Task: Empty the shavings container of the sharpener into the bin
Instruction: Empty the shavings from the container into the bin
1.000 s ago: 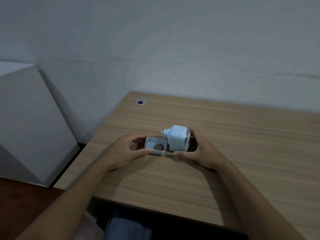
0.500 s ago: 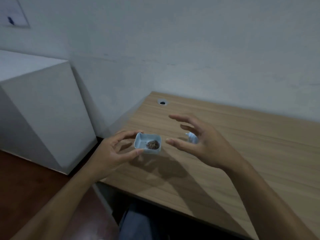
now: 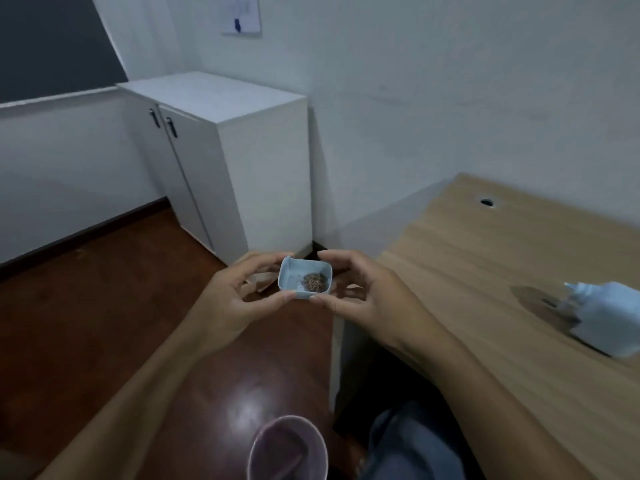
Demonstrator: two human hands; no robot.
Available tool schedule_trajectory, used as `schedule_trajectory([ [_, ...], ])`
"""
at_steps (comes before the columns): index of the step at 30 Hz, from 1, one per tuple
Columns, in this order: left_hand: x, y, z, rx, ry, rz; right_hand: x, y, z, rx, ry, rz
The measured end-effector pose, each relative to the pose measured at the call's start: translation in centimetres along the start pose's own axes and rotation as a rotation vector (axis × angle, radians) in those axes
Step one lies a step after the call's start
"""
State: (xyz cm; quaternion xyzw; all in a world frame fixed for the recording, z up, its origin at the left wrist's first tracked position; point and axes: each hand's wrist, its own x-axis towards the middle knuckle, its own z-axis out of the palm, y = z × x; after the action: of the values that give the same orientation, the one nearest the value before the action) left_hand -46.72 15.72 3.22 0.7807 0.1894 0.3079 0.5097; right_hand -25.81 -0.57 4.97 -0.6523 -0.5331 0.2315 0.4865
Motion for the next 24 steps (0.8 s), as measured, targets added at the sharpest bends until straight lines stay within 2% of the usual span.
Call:
schedule_trajectory([
  [5, -4.3, -3.2, -3.8, 0.096, 0.048, -0.118, 1.0, 2.1, 6.3, 0.123, -0.105, 0.054],
  [9, -8.6, -7.6, -3.6, 0.098, 0.075, -0.261, -0.6, 5.9, 10.7, 0.152, -0.199, 0.186],
  [16, -16.8, -17.8, 0.1, 0.01, 0.068, -0.551, -5.7, 15.0, 18.2, 0.168, -0.332, 0.491],
  [21, -20.9, -21.5, 2.7, -0.003, 0.054, -0.697, -9.4, 18.9, 21.5, 0.18, -0.381, 0.674],
  [24, -22.5, -23.1, 3.7, 0.004, -0.019, -0.762, -11.2, 19.5, 22.0, 0.248, -0.403, 0.767],
])
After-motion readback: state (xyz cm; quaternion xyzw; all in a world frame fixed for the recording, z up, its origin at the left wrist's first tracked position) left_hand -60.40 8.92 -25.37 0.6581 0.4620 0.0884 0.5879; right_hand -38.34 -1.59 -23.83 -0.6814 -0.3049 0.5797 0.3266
